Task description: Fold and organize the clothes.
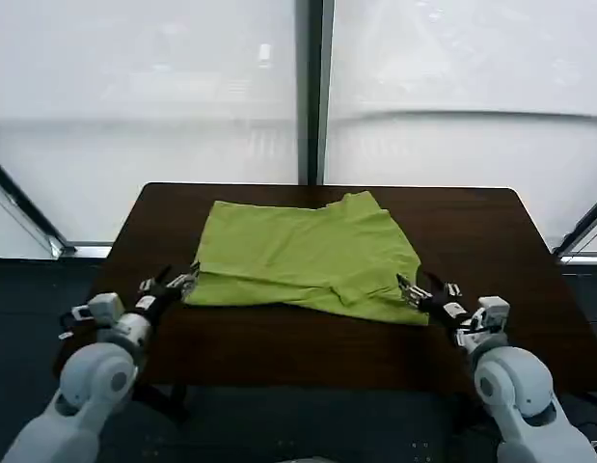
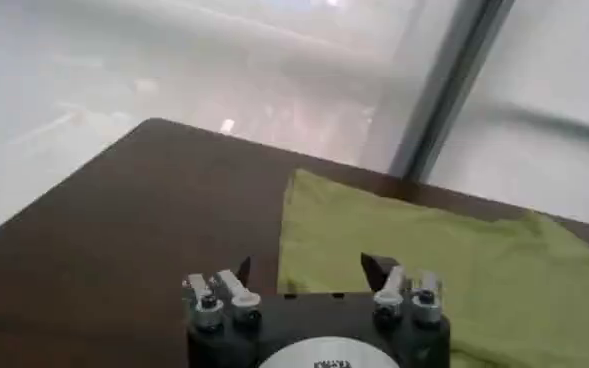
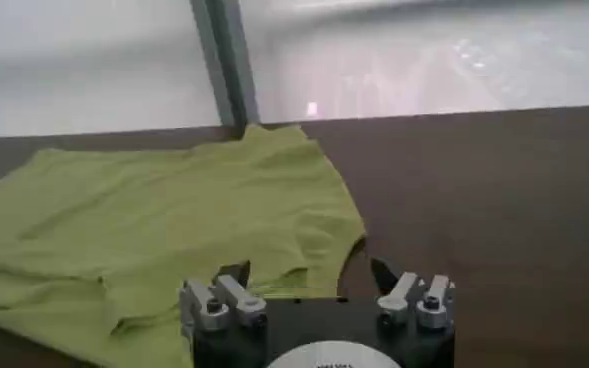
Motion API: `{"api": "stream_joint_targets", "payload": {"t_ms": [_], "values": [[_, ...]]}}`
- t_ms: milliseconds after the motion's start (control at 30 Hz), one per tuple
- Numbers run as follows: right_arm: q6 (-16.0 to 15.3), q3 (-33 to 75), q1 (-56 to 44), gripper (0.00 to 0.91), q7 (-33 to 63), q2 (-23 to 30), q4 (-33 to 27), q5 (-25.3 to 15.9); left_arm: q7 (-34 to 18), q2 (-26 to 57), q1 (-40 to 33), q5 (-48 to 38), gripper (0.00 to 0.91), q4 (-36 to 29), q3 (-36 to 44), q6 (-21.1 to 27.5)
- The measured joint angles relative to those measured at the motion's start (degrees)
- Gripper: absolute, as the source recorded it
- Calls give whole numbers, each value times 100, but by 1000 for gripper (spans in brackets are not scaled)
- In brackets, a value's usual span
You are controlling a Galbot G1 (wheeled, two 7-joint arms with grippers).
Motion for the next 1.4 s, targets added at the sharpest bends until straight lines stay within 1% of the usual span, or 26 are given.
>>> {"api": "stream_joint_targets", "payload": {"t_ms": [67, 100, 167, 267, 333, 367, 400, 433, 467, 500, 533, 567, 600, 667, 767, 1133, 1400], "values": [[0, -26, -16, 829, -2, 26, -1, -26, 46, -16, 29, -7, 878, 12, -3, -1], [0, -35, -26, 780, -2, 40, -8, -37, 67, -19, 37, -6, 878, 14, -3, -4], [1, -50, -47, 751, -4, 68, -29, -57, 79, -23, 49, -4, 878, 16, -2, -9], [5, -69, -63, 731, -10, 103, -62, -65, 88, -26, 47, 2, 878, 49, 1, -23], [11, -87, -62, 702, -12, 126, -99, -66, 89, -26, 53, 2, 819, 55, 3, -32], [22, -96, -59, 673, -14, 134, -118, -69, 90, -26, 55, 0, 702, 56, 3, -36], [34, -106, -54, 624, -17, 144, -143, -76, 91, -26, 56, -1, 556, 55, 6, -42], [39, -110, -53, 439, -19, 149, -153, -79, 92, -26, 53, 0, 380, 58, 11, -48], [48, -112, -53, 361, -24, 153, -161, -79, 92, -27, 49, 2, 283, 64, 14, -53], [56, -113, -53, 205, -31, 154, -166, -80, 92, -30, 43, 4, 137, 70, 19, -62], [61, -113, -53, 78, -34, 155, -166, -80, 91, -34, 33, 7, 49, 82, 23, -70], [61, -112, -54, 78, -36, 154, -163, -80, 91, -37, 26, 9, 0, 90, 24, -75], [61, -109, -56, 39, -36, 149, -156, -80, 90, -37, 25, 10, 0, 96, 24, -79], [59, -95, -74, 10, -25, 129, -130, -78, 91, -36, 26, 12, 0, 104, 24, -94], [43, -55, -134, 0, 23, 68, -47, -58, 90, -31, 41, 23, 0, 101, 15, -104], [-105, 180, -509, 0, 157, -247, 397, 81, 40, 102, 340, 114, 0, -103, -271, -109], [-145, 312, -954, 0, 156, -354, 731, 72, -38, -5, 1014, 342, 0, -409, -489, -161]]}}
